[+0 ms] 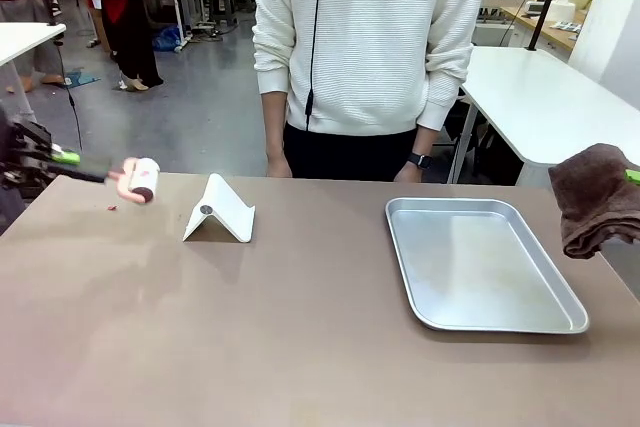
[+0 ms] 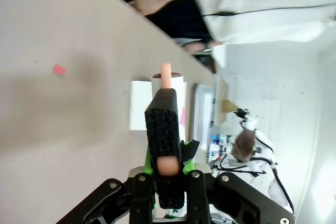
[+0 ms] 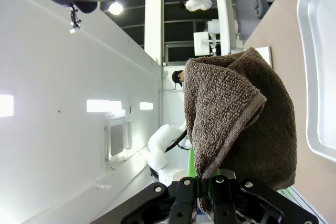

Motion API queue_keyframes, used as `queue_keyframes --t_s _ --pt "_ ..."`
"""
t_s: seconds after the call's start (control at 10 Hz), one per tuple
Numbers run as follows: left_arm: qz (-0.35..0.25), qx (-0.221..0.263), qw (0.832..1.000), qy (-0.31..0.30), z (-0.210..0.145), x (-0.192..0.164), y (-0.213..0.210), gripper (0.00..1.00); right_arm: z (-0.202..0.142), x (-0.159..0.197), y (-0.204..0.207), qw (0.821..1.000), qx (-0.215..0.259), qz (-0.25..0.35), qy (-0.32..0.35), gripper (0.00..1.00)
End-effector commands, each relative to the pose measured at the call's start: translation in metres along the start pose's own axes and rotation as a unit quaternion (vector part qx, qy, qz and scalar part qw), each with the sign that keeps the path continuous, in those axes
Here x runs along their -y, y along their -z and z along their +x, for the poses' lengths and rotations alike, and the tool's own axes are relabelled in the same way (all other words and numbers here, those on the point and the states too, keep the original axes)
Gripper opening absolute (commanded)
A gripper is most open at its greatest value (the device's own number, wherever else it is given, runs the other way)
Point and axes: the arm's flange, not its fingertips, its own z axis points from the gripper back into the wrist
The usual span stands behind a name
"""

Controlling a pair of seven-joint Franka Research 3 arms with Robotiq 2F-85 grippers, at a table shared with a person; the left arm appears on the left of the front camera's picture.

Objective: Clean the surface of the table.
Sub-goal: Clean the area not pointed to by the person.

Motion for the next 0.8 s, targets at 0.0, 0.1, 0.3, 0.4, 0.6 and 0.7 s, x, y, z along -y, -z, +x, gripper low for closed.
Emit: queue_keyframes --t_s 0.0,0.1,0.3,0.4,0.6,0.7 --pt "-0.061 0.014 0.997 0.046 -0.022 0.013 -0.051 0.22 -0.001 -0.003 0.000 1.000 -0.003 0.001 -0.004 0.07" --pt "-0.046 -0.039 0.995 0.075 -0.024 0.005 -0.082 0.22 -0.001 -0.003 0.000 1.000 -0.003 0.001 -0.004 0.07" --pt "-0.012 -0.013 0.997 0.070 -0.010 -0.025 -0.116 0.22 -0.001 -0.003 0.000 1.000 -0.003 0.001 -0.004 0.07" --pt "0.000 0.001 0.998 0.056 -0.006 -0.040 -0.124 0.22 -0.001 -0.003 0.000 1.000 -0.003 0.001 -0.004 0.07" --pt "0.042 0.033 0.998 0.034 0.001 -0.067 -0.123 0.22 -0.001 -0.003 0.000 1.000 -0.003 0.001 -0.004 0.07" --pt "0.049 0.050 0.997 0.039 0.005 -0.072 -0.119 0.22 -0.001 -0.003 0.000 1.000 -0.003 0.001 -0.004 0.07"
